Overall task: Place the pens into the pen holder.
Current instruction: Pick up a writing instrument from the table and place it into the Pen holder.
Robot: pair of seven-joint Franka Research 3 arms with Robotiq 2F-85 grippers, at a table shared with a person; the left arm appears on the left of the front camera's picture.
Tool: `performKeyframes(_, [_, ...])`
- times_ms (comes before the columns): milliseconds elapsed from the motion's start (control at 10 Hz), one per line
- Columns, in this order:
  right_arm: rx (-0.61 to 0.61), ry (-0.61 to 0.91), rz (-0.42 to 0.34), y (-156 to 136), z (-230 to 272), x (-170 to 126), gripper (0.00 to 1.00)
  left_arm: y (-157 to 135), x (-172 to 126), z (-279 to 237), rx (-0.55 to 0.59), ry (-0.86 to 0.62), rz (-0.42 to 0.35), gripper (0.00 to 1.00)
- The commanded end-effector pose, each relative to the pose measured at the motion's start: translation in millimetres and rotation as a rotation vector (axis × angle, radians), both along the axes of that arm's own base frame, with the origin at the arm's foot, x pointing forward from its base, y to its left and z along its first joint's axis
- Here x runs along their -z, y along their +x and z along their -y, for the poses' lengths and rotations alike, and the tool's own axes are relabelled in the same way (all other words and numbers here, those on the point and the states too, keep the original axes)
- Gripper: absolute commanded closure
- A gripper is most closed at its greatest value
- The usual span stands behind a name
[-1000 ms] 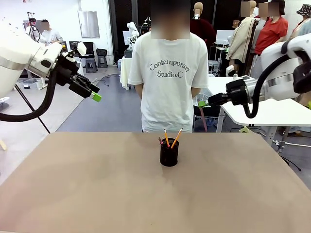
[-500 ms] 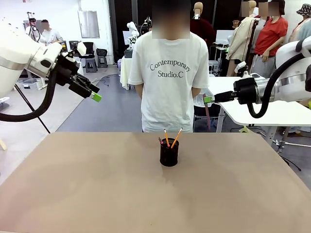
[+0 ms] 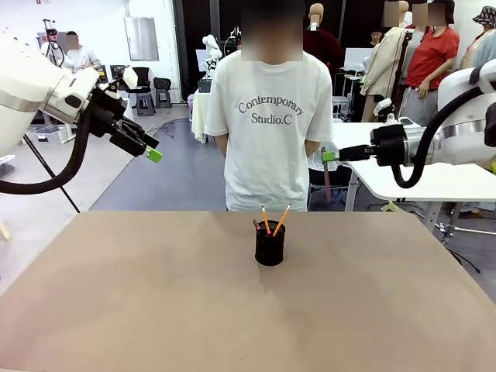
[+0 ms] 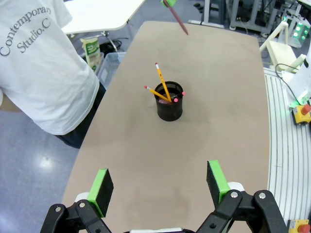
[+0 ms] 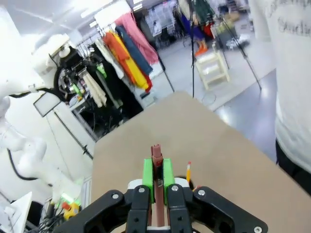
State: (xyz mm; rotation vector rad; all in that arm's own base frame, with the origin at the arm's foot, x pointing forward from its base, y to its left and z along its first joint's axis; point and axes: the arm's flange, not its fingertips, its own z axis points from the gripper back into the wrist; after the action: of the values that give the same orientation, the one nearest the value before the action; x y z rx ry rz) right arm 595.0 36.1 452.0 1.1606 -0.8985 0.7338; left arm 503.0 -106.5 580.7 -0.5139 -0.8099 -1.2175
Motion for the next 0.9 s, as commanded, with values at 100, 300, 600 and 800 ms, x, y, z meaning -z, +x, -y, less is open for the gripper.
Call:
performKeyframes(100, [0.002,0.165,0.221,-18.8,-39.4,16.4,1.0,0.0,-0.7,-1.9,-0.005,0.002,0.001,0.0])
performKeyframes(300, [-0.032,0.16,0.317,-30.7,-62.5,23.1,1.0,0.0,-0.7,-1.9,-0.005,0.002,0.001,0.0])
performKeyframes(600, [-0.049,0.154,0.45,-51.8,-97.4,34.8,1.0,0.0,-0.7,-1.9,-0.005,0.002,0.001,0.0])
performKeyframes(800, [-0.057,0.134,0.476,-57.2,-107.0,38.2,1.0,0.0,-0.7,-1.9,-0.005,0.002,0.001,0.0])
